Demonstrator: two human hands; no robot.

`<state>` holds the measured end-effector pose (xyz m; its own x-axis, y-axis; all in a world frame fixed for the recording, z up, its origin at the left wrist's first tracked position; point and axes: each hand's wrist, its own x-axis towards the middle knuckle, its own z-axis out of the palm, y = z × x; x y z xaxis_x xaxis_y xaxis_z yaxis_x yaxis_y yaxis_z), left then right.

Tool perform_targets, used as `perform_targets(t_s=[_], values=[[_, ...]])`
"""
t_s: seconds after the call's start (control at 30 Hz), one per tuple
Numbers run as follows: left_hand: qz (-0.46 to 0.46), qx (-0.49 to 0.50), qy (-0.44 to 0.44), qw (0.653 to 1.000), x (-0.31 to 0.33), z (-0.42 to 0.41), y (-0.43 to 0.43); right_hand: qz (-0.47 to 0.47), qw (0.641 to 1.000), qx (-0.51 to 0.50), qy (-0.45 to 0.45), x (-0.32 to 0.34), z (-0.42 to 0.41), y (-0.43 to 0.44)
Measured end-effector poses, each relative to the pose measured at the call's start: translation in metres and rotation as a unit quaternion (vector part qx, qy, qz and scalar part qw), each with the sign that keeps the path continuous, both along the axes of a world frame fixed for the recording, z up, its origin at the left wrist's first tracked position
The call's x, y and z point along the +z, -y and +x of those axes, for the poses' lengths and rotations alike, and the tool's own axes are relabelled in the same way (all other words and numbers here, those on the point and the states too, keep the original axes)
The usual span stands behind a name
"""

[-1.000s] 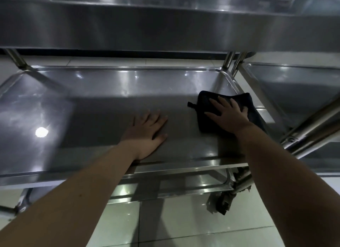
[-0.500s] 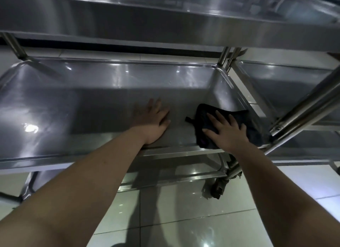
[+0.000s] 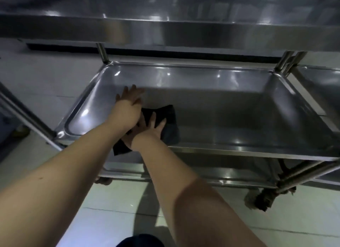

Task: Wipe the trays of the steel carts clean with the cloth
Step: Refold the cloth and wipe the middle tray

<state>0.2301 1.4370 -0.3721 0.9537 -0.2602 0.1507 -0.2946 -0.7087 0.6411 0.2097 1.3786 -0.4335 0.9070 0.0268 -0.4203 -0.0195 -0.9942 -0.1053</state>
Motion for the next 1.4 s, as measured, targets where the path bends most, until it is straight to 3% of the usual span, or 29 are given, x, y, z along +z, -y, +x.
perform_targets(t_s=[0.1,0.17,0.23,0.3,0.37,0.43,0.5,0.67,0.83,1.0,1.4], values=[[-0.037,0.059,-0.008,0.998,-0.006,-0.005,-0.031,0.084,0.996,0.028,0.005,0.006,-0.001,0.012],[-0.023,0.049,-0.006,0.999,-0.019,-0.01,-0.031,0.137,0.988,0.035,0.066,0.012,-0.003,0.043],[-0.003,0.018,-0.013,1.0,-0.035,-0.015,-0.013,0.101,0.984,-0.015,0.149,0.012,0.0,0.078],[0.082,-0.012,-0.033,0.996,-0.052,-0.022,0.013,0.073,0.98,-0.088,0.163,0.007,0.003,0.104],[0.215,-0.005,-0.04,0.976,-0.07,-0.026,0.03,0.107,0.975,-0.128,0.149,-0.002,0.004,0.111],[0.279,0.007,-0.046,0.959,-0.081,-0.022,0.03,0.135,0.967,-0.144,0.161,-0.013,0.006,0.105],[0.291,0.011,-0.054,0.955,-0.085,-0.008,0.019,0.127,0.968,-0.142,0.162,-0.021,0.009,0.103],[0.332,0.055,-0.066,0.939,-0.083,0.051,-0.05,0.002,0.987,-0.083,0.137,-0.029,0.009,0.103],[0.346,0.068,-0.071,0.933,-0.081,0.117,-0.116,-0.006,0.985,-0.09,0.147,-0.037,0.014,0.101],[0.321,0.046,-0.05,0.945,-0.072,0.154,-0.101,-0.015,0.983,-0.095,0.16,-0.036,0.022,0.102],[0.353,0.012,-0.134,0.926,-0.078,0.027,-0.128,-0.026,0.985,-0.087,0.147,-0.029,0.009,0.1]])
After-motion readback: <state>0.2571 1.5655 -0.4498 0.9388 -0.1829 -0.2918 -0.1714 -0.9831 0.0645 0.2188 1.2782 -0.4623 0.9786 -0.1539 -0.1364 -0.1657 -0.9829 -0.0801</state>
